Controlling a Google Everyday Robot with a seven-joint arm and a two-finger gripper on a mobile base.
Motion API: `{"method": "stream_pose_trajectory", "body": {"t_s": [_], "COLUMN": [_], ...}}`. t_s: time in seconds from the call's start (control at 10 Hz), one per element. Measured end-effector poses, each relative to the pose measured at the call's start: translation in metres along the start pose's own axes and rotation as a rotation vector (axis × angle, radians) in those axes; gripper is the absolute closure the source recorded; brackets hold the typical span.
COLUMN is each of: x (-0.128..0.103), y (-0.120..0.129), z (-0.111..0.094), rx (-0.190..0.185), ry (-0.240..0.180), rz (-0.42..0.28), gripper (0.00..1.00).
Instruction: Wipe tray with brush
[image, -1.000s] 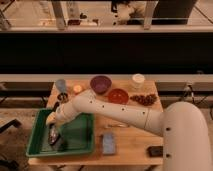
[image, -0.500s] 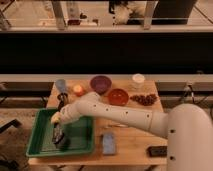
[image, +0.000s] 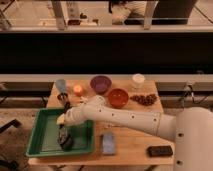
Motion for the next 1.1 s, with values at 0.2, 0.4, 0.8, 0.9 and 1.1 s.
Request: {"method": "stream_pose_trajectory", "body": {"t_s": [0.2, 0.4, 0.8, 0.9, 1.1], "x": [0.003, 0.007, 0.009, 0.008, 0.008], "y": [0.006, 0.013, 0.029, 0.032, 0.04], "z": [-0.004, -0.012, -0.029, -0.032, -0.038], "rx": [-0.018, -0.034, -0.065, -0.075, -0.09], "ry": [0.03, 0.059, 0.098, 0.101, 0.113], "rz": [-0.004, 0.002, 0.019, 0.021, 0.027], "gripper": [0.98, 0.98, 0.98, 0.98, 0.98]}}
